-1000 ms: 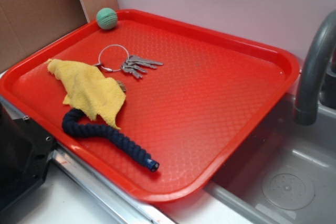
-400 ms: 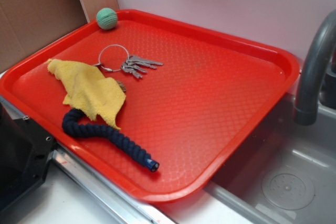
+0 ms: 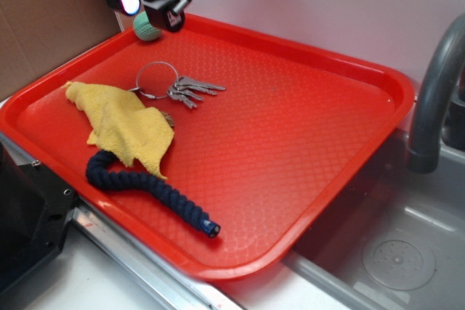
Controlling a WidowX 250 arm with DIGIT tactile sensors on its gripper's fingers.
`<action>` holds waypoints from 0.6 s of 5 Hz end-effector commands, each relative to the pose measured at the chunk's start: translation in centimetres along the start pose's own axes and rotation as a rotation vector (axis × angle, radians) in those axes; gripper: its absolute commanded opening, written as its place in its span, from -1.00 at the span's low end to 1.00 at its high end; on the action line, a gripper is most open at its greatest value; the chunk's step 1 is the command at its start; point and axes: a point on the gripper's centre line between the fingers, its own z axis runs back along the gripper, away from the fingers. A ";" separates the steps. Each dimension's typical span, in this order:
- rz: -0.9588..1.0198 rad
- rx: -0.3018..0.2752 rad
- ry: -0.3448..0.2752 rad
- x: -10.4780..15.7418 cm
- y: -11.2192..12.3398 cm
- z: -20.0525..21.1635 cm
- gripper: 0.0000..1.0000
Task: Grab the silver keys.
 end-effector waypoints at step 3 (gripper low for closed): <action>-0.405 -0.136 -0.114 -1.3 -0.8 -3.2 1.00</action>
